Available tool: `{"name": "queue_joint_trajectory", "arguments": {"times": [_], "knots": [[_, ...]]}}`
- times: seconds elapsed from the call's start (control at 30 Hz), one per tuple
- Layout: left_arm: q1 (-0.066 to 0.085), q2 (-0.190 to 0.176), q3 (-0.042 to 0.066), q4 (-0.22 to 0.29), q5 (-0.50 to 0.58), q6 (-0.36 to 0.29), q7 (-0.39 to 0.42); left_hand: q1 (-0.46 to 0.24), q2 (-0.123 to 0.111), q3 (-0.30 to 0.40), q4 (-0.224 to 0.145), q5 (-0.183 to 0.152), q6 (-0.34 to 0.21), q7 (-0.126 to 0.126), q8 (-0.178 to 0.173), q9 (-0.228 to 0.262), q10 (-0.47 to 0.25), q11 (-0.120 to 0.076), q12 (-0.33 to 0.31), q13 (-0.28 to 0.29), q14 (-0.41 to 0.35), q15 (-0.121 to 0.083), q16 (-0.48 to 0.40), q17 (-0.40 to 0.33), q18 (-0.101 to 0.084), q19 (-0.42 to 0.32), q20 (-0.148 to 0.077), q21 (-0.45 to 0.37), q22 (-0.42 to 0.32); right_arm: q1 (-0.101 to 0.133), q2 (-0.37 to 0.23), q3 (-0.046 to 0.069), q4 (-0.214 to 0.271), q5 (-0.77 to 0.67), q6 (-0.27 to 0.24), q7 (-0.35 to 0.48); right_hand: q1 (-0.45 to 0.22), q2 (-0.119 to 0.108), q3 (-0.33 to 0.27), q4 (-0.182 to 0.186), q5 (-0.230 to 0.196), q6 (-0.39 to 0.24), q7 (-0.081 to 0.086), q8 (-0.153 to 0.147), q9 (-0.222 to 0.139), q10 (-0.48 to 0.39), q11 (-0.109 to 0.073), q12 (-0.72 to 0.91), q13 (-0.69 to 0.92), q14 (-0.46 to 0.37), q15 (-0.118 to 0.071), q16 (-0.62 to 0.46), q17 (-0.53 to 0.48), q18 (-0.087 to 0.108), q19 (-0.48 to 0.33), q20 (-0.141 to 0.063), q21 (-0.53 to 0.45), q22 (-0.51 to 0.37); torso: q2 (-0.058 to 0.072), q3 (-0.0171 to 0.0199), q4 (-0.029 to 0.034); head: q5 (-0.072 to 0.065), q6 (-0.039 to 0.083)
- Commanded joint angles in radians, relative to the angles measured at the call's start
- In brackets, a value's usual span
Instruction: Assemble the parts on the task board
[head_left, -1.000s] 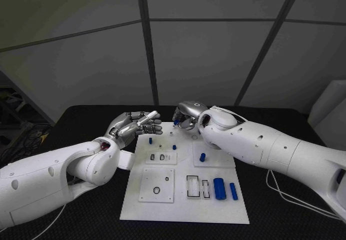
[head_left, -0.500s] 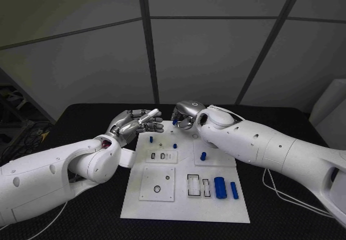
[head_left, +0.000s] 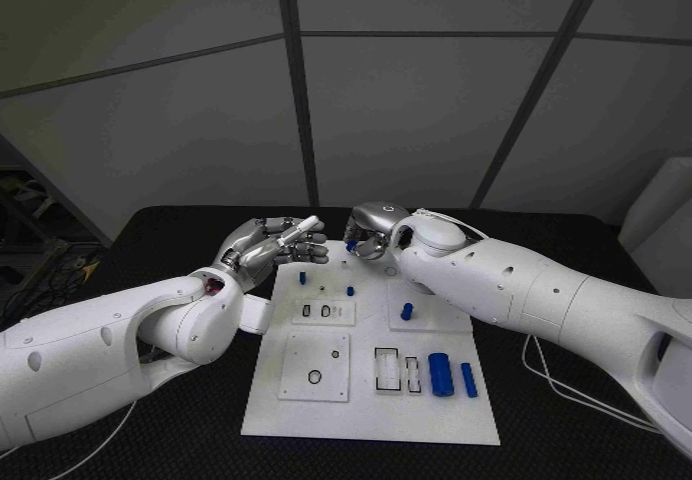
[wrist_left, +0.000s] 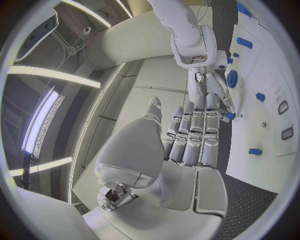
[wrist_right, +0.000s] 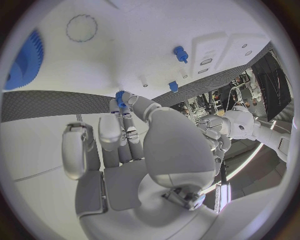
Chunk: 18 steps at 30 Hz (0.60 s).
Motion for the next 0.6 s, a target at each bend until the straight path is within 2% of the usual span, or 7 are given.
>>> {"name": "queue_joint_trajectory", "arguments": {"times": [0.03, 0.2, 0.3, 0.43, 0.6], "knots": [[0.002, 0.001, 0.001, 0.001, -0.005, 0.012, 0.002, -0.005, 0.005, -0.004, -0.001, -0.006, 0.004, 0.001, -0.005, -0.001, 0.005, 0.001, -0.005, -0.001, -0.002, 0.006, -0.002, -0.001, -0.013, 0.001, 0.005, -0.005, -0.001, 0.001, 0.004, -0.001, -0.003, -0.014, 0.035, -0.004, -0.005, -0.005, 0.005, -0.001, -0.001, 0.001, 0.004, -0.001, 0.001, -0.007, 0.004, 0.001, 0.001, 0.004, -0.005, 0.0, -0.004, -0.009, -0.007, -0.001, -0.002, 0.041, 0.0, -0.0002, 0.0001, 0.001, -0.001], [0.003, 0.002, 0.001, 0.001, -0.005, 0.013, 0.002, -0.005, 0.005, -0.004, -0.001, -0.006, 0.004, 0.001, -0.005, -0.001, 0.005, 0.001, -0.005, -0.001, -0.002, 0.006, -0.002, -0.001, -0.013, 0.001, 0.005, -0.005, -0.001, 0.001, 0.012, -0.001, -0.013, -0.014, 0.036, -0.002, -0.014, -0.016, 0.013, 0.0, -0.008, -0.013, 0.01, -0.004, -0.003, -0.035, 0.011, 0.0, -0.003, -0.004, 0.0, -0.012, -0.025, -0.004, -0.022, 0.003, -0.011, 0.019, 0.0, -0.0002, 0.0003, 0.002, 0.0], [0.003, 0.001, 0.001, 0.0, -0.005, 0.013, 0.002, -0.005, 0.005, -0.004, -0.001, -0.006, 0.004, 0.001, -0.005, -0.001, 0.005, 0.001, -0.005, -0.001, -0.002, 0.006, -0.002, -0.001, -0.013, 0.001, 0.005, -0.005, -0.001, 0.001, 0.015, -0.001, -0.019, -0.012, 0.028, 0.002, -0.026, -0.035, 0.016, 0.0, -0.016, -0.045, 0.022, -0.005, -0.01, -0.091, 0.024, 0.0, -0.005, -0.011, 0.012, -0.026, -0.048, 0.003, -0.043, 0.011, -0.025, -0.014, 0.001, -0.0004, -0.0004, 0.003, 0.001], [0.004, 0.001, 0.001, 0.0, -0.005, 0.013, 0.002, -0.005, 0.005, -0.004, -0.001, -0.006, 0.004, 0.001, -0.005, -0.001, 0.005, 0.001, -0.005, -0.001, -0.002, 0.006, -0.002, -0.001, -0.013, 0.001, 0.005, -0.005, -0.001, 0.001, 0.02, -0.001, -0.025, -0.007, 0.021, 0.007, -0.022, -0.051, -0.006, -0.001, -0.058, -0.1, 0.038, -0.004, -0.017, -0.195, 0.045, 0.002, -0.004, -0.017, 0.028, -0.038, -0.071, 0.011, -0.068, 0.029, -0.044, -0.054, 0.001, 0.0, -0.0014, 0.005, 0.002], [0.005, 0.0, 0.001, -0.001, -0.005, 0.013, 0.001, -0.005, 0.005, -0.004, -0.001, -0.006, 0.004, 0.001, -0.005, -0.001, 0.005, 0.001, -0.005, -0.001, -0.002, 0.006, -0.002, -0.001, -0.013, 0.001, 0.005, -0.005, -0.001, 0.001, 0.02, -0.001, -0.025, -0.002, 0.015, 0.009, -0.009, -0.053, -0.038, -0.001, -0.066, -0.137, 0.037, -0.004, -0.018, -0.249, 0.051, 0.002, -0.004, -0.02, 0.032, -0.043, -0.086, 0.015, -0.078, 0.036, -0.053, -0.072, 0.001, 0.0, -0.0017, 0.004, 0.002]]}}
